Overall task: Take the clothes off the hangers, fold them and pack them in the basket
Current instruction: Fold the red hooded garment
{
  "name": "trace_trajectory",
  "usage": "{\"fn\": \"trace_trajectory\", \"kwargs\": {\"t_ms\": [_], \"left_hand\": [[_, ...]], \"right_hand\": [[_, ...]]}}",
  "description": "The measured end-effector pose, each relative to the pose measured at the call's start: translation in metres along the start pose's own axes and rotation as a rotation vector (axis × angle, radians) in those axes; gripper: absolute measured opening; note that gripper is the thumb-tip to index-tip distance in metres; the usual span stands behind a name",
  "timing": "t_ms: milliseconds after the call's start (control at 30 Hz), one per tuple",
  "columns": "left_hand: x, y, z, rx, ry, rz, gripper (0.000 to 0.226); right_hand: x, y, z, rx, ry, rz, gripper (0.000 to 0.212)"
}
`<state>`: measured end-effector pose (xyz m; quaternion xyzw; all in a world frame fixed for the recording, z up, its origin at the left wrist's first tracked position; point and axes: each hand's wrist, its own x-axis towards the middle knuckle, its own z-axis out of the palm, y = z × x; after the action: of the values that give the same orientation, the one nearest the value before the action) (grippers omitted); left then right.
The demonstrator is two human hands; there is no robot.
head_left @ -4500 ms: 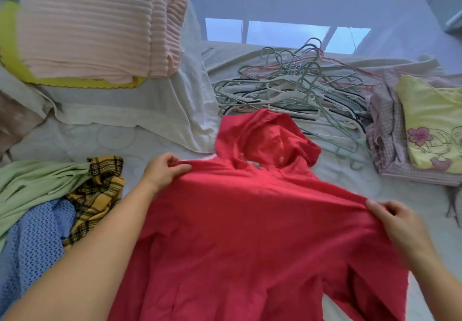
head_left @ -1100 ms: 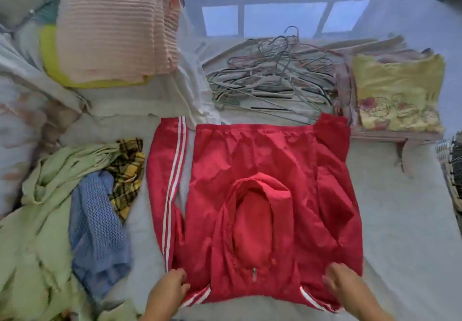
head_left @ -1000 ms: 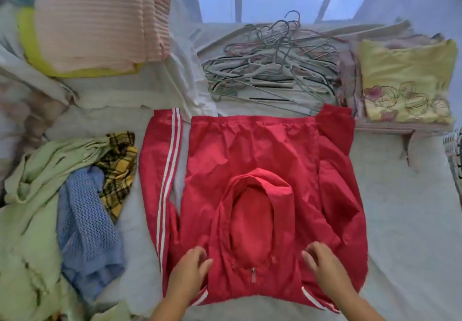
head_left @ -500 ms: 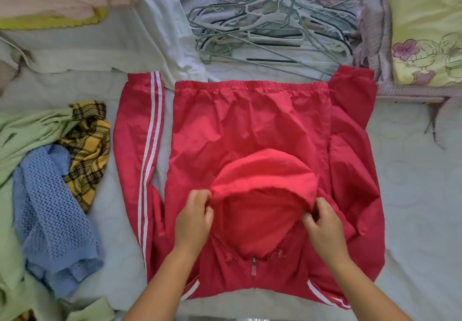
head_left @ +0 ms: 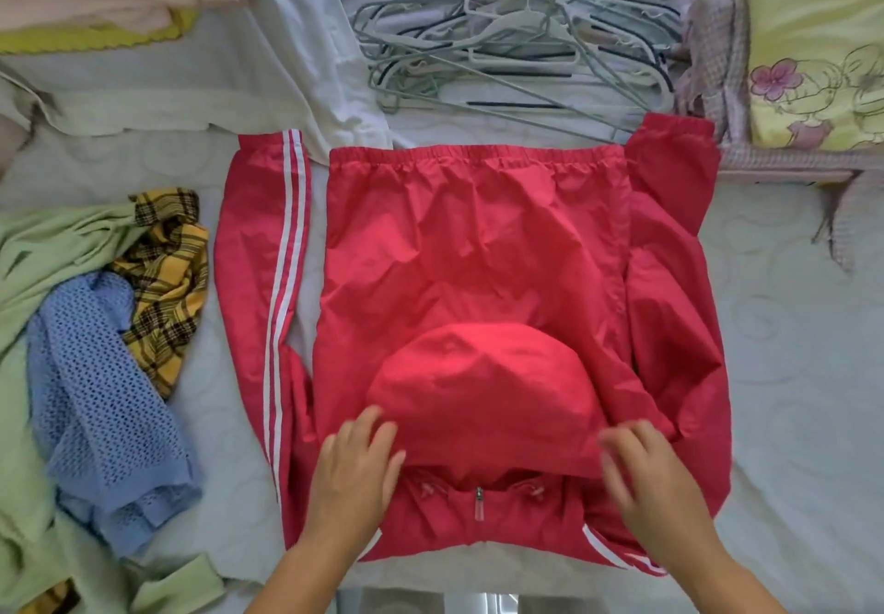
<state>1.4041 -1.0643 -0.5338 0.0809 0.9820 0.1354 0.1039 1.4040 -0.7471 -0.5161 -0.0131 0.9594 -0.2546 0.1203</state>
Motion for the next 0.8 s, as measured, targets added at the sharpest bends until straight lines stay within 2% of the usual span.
{"fn": "trace_trajectory", "kwargs": {"t_ms": [67, 167, 233, 333, 400, 500, 567, 633, 700, 767, 800], "left_hand": [[0.027, 0.022, -0.006, -0.06, 0.097, 0.094, 0.029], [0.067, 0.035, 0.015, 0.018, 0.004, 0.209, 0.045], [0.079, 0.027, 0.046, 0.096, -0.11, 0.21, 0.057], [0.078, 0.006, 0.091, 0.133, -0.188, 0.185, 0.071], [0.081, 0.005, 0.099, 0.141, -0.179, 0.16, 0.071], [0.082, 0.011, 0.085, 0.09, -0.252, 0.167, 0.064], [0.079, 0.01, 0.063, -0.065, -0.205, 0.126, 0.059], [0.063, 0.002, 0.039, -0.28, -0.015, -0.017, 0.056], [0.028, -0.016, 0.023, -0.398, 0.225, -0.329, 0.058], [-0.005, -0.036, 0.014, -0.422, 0.39, -0.702, 0.077], [-0.02, -0.045, 0.017, -0.471, 0.413, -0.904, 0.091]], "right_hand": [[0.027, -0.027, 0.004, 0.025, 0.112, -0.153, 0.029], [0.067, -0.044, 0.041, -0.104, 0.102, -0.344, 0.039], [0.079, -0.027, 0.073, -0.251, 0.005, -0.303, 0.049], [0.08, 0.012, 0.11, -0.421, -0.043, -0.236, 0.06], [0.085, 0.02, 0.116, -0.434, -0.052, -0.215, 0.062], [0.084, 0.017, 0.112, -0.437, -0.105, -0.226, 0.057], [0.081, 0.011, 0.101, -0.376, -0.119, -0.2, 0.057], [0.083, -0.002, 0.085, -0.246, -0.084, -0.188, 0.055], [0.098, -0.028, 0.073, -0.079, 0.011, -0.192, 0.046], [0.13, -0.071, 0.069, 0.089, 0.07, -0.217, 0.039], [0.151, -0.098, 0.071, 0.147, 0.083, -0.229, 0.037]]}}
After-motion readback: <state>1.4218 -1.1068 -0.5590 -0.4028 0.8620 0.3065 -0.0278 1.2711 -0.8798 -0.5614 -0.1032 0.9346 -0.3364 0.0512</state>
